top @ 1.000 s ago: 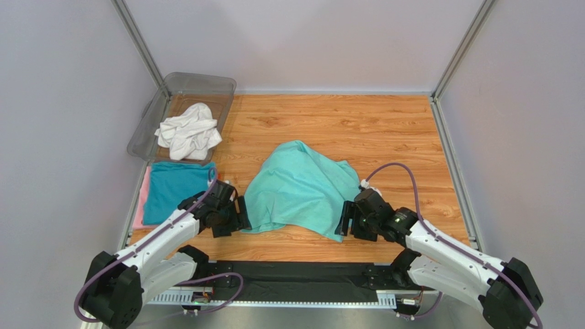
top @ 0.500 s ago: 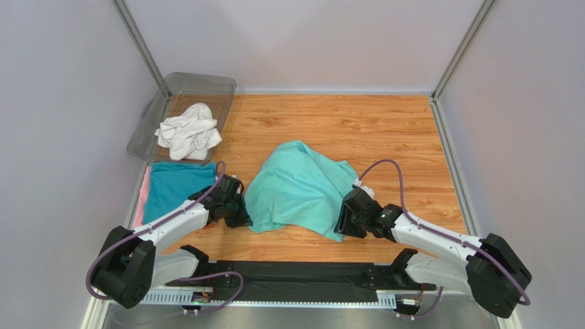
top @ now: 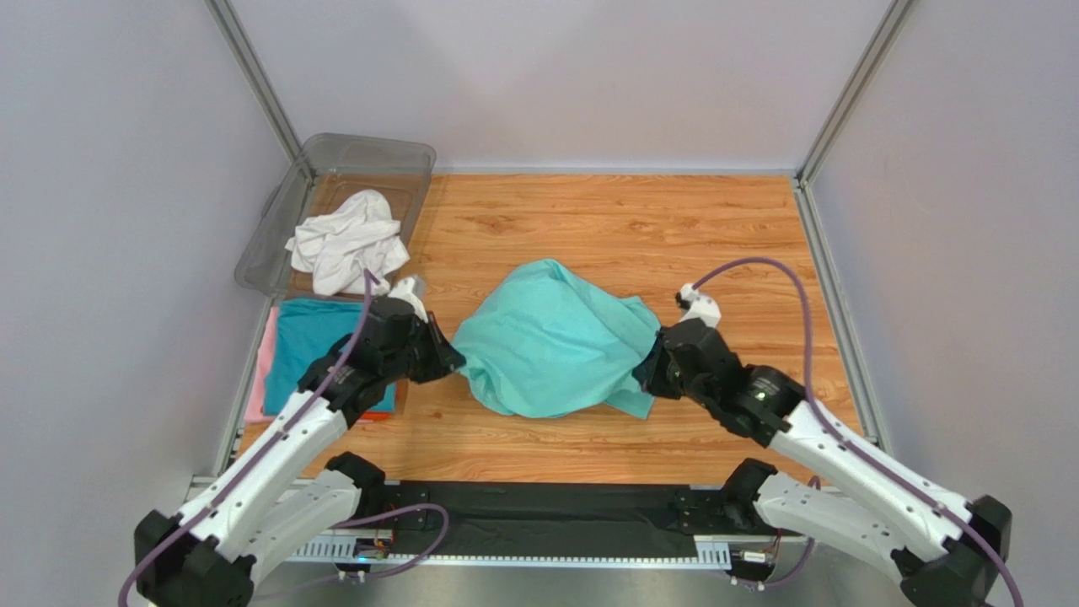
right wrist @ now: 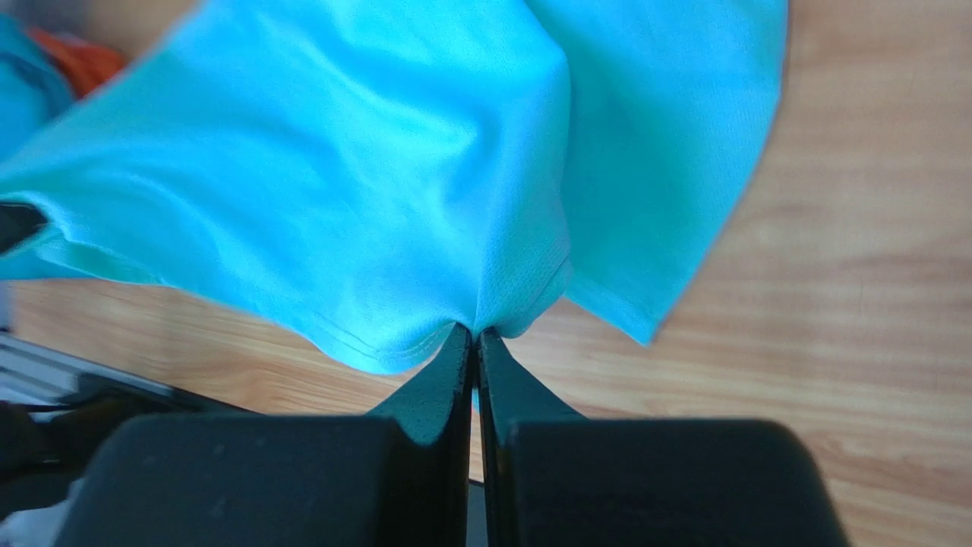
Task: Fold and stack the t-shirts
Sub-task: Flatten the tshirt out
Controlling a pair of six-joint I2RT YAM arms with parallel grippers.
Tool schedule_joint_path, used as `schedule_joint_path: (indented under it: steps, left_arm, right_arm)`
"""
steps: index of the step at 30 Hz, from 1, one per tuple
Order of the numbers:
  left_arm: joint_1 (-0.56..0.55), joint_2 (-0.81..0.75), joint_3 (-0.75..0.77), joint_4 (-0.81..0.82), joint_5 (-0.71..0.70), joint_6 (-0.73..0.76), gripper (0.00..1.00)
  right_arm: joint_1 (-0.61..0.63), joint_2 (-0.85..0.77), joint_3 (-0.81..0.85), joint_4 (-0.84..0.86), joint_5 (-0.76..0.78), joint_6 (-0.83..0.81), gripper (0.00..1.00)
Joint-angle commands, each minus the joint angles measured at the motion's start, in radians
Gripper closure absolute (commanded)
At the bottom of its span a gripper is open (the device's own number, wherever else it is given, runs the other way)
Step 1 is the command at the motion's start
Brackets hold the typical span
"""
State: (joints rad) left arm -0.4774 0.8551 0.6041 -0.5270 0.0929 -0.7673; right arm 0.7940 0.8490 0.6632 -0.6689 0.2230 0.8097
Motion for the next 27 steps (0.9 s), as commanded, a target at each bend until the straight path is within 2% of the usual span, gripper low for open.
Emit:
schedule_joint_path:
  steps: [1,6,9,12,14,16,20,22,27]
  left_arm:
    - [-0.003,-0.082,0.204,0.013,-0.062,0.081,1.00]
    - [-0.003,-0.051,0.469,0.018,-0.071,0.163,1.00]
    - [-0.003,-0.015,0.696,0.025,-0.045,0.226,1.00]
    - [-0.001,0.009,0.849,0.044,-0.030,0.241,1.00]
    - [-0.003,0.019,0.914,0.067,0.008,0.250,1.00]
    - [-0.003,0.044,1.044,0.068,0.053,0.273,1.00]
    - [-0.003,0.076,1.144,0.070,0.125,0.284,1.00]
    - [-0.003,0.102,1.192,0.070,0.130,0.292,1.00]
    - [-0.001,0.176,1.221,0.062,0.030,0.341,1.00]
  right_arm:
    - [0.004,-0.106,0.162,-0.037,0.127,-0.115,1.00]
    - [0.004,-0.139,0.375,-0.031,0.211,-0.251,1.00]
    - [0.004,-0.130,0.538,-0.017,0.216,-0.338,1.00]
    - [0.004,-0.122,0.691,0.014,0.194,-0.386,1.00]
    - [0.004,-0.116,0.795,0.031,0.155,-0.426,1.00]
    - [0.004,-0.094,0.892,0.035,0.093,-0.463,1.00]
    - [0.004,-0.058,1.012,0.034,0.036,-0.498,1.00]
    - [0.004,-0.039,1.042,0.034,0.059,-0.523,1.00]
    - [0.002,0.065,1.098,0.038,0.280,-0.662,1.00]
